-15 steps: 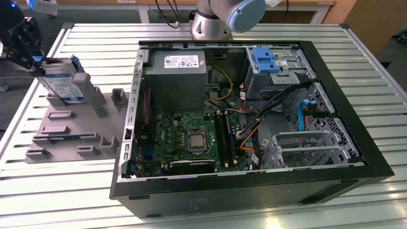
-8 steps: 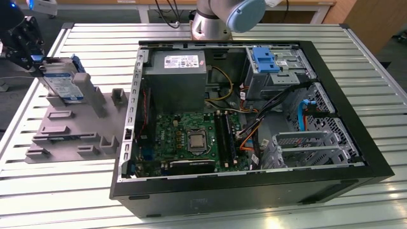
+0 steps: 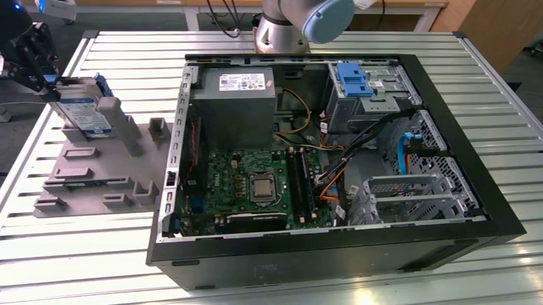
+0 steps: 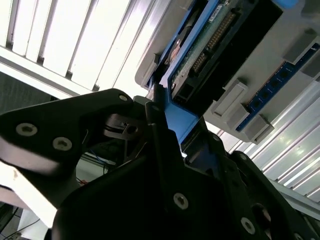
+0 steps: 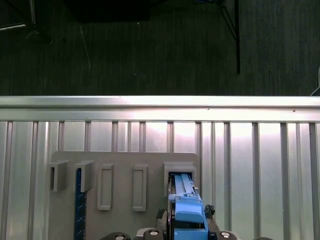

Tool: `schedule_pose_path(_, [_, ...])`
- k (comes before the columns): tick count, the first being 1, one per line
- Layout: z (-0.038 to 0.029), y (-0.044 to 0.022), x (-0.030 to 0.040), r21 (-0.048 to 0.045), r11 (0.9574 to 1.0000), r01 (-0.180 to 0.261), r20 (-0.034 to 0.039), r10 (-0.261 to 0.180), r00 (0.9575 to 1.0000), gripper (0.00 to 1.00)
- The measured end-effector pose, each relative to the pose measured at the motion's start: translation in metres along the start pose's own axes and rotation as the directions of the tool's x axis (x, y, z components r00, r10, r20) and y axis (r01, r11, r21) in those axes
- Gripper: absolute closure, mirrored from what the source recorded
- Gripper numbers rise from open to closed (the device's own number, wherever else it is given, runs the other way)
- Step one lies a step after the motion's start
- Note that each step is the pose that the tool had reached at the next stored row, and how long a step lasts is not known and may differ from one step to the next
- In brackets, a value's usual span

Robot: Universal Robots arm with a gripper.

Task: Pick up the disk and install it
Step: 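Pick up the disk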

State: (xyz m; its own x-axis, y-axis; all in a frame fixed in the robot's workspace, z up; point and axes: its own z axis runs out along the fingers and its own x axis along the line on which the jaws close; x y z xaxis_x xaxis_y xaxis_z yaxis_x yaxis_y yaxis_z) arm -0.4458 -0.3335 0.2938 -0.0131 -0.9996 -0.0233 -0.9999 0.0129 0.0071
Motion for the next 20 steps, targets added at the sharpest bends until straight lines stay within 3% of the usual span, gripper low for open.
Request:
schedule_pose_path(4, [-0.0001, 0.0, 0.0, 0.0003, 1.0, 0.0, 0.0001, 0.0, 1.0, 0.64])
schedule_pose_path(13, [-0.0157, 0.0001, -0.0004, 0.0002, 1.0, 0.0, 0.0001, 0.0, 1.0, 0.64])
schedule_pose_path(20, [-0.0369, 0.0003, -0.0009, 0.0003, 1.0, 0.0, 0.0001, 0.0, 1.0, 0.64])
